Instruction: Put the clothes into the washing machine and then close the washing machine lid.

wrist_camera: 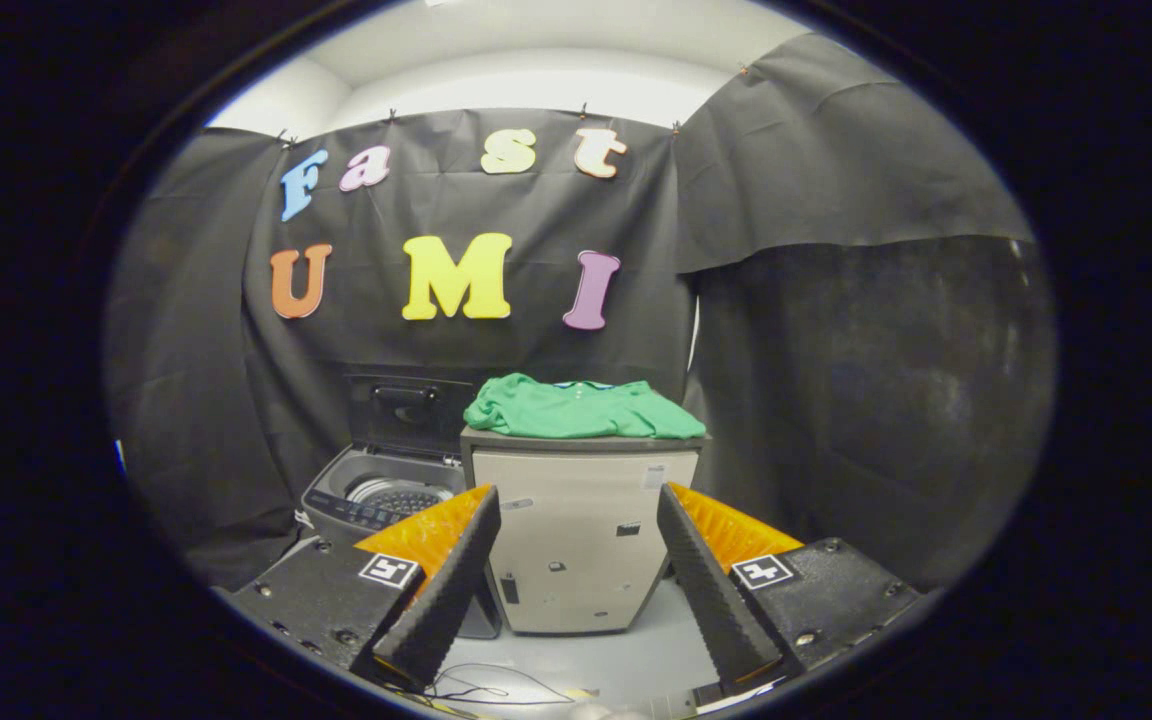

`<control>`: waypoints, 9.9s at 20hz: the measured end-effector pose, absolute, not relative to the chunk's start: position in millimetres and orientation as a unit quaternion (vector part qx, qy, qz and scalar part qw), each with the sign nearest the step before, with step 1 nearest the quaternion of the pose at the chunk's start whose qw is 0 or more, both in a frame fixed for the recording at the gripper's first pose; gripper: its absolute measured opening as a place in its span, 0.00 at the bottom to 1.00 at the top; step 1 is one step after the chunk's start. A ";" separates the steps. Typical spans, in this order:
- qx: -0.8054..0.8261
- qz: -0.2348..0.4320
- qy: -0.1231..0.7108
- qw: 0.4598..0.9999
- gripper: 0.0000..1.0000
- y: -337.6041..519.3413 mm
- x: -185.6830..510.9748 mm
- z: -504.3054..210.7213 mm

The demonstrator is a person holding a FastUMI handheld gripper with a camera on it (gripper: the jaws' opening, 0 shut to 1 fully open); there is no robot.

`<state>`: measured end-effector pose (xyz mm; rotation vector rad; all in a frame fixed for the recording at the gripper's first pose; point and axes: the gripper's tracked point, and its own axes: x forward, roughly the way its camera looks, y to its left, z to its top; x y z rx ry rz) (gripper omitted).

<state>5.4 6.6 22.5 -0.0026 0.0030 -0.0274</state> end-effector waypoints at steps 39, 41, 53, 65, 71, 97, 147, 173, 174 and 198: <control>-0.015 -0.006 0.324 0.946 1.00 -4.2 460.5 36.2; -0.010 -0.007 0.332 0.943 0.99 0.3 464.9 32.1; 0.023 -0.027 0.357 0.933 0.09 0.7 471.4 34.2; 0.107 0.080 0.211 0.968 0.04 83.1 413.3 116.7; 0.120 0.156 0.124 0.972 0.04 169.2 364.9 197.5; 0.055 0.329 0.119 0.935 0.03 482.4 355.2 163.6; 0.007 0.113 0.380 0.918 0.98 432.9 449.8 -175.9; -0.003 0.141 0.125 0.982 0.98 479.4 508.7 142.4; -0.006 0.130 0.129 0.983 0.98 476.6 518.6 144.2; 0.011 0.038 0.278 0.960 0.99 443.9 602.4 52.1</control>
